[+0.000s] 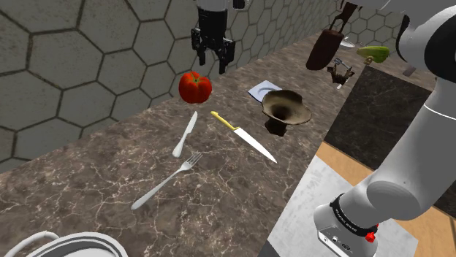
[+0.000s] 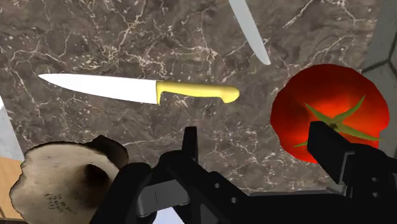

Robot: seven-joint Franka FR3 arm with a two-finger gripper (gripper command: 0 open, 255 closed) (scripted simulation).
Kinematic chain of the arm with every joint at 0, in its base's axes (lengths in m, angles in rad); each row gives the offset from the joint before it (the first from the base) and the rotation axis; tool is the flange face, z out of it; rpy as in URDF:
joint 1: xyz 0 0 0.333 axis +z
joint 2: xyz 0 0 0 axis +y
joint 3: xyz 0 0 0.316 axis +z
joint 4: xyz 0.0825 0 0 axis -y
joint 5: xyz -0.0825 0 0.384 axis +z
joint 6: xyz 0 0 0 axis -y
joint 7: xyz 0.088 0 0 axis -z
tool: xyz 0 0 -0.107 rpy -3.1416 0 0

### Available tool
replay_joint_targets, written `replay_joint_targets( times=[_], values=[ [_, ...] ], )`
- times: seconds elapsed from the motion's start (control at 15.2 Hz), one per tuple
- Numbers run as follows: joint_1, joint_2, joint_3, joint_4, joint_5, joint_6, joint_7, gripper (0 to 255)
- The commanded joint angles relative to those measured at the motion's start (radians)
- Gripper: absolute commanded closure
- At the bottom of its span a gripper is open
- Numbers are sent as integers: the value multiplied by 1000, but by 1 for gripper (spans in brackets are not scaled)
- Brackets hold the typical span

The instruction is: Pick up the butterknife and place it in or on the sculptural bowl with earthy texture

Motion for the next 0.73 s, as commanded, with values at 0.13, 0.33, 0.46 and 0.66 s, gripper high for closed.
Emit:
replay_joint_targets(
  times=[0.13, 0.33, 0.46, 0.66],
  values=[
    [-17, -57, 22, -198, 20, 204, -69, 0],
    [-18, -78, 39, -323, 22, 354, -118, 0],
    [-16, -81, 49, -396, 17, 452, -147, 0],
    [-7, -71, 62, -490, -2, 595, -183, 0]
  ],
)
